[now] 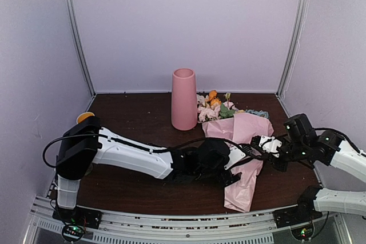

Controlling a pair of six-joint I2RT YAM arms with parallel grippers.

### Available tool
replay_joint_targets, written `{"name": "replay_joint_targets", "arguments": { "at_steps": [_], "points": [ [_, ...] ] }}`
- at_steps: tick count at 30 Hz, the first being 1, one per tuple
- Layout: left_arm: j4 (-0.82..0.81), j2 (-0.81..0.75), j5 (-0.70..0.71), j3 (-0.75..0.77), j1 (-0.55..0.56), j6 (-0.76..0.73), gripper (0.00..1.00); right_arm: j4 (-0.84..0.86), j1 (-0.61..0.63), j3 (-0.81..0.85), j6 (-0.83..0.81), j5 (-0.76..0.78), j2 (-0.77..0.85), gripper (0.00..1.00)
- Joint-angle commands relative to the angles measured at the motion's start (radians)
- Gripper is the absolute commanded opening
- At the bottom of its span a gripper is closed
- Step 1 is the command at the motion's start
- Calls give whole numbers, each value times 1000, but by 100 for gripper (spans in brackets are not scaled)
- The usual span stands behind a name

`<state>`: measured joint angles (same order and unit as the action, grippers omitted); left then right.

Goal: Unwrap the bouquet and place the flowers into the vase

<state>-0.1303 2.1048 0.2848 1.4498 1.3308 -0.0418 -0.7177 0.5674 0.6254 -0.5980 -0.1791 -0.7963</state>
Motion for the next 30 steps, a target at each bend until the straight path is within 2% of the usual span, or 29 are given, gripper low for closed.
{"name": "replay_joint_targets", "arguments": {
  "at_steps": [1,6,9,13,17,26,27,29,30],
  "points": [
    [-13,101,299,96,-10,-14,98,-5,-15,-15,-1,-44,32,0],
    [-23,83,535,40,-32,79,98,-47,-27,-17,-36,-50,43,0],
    [-89,-1,561,-77,-35,105,98,-72,-32,-31,-71,-15,55,0],
    [-96,-82,596,-175,-35,150,98,-79,-46,-63,-110,42,78,0],
    [-53,-92,664,-193,-42,164,98,-82,-72,-70,-118,52,85,0],
    [-23,-130,721,-261,-121,247,98,-76,-151,-115,-200,148,73,0],
    [-34,-145,721,-274,-124,248,98,-78,-152,-114,-221,145,69,3],
    [-65,-171,686,-297,-121,246,97,-105,-125,-68,-246,104,44,35],
    [-92,-184,652,-312,-119,246,97,-125,-101,-3,-229,69,28,42]
  ]
}}
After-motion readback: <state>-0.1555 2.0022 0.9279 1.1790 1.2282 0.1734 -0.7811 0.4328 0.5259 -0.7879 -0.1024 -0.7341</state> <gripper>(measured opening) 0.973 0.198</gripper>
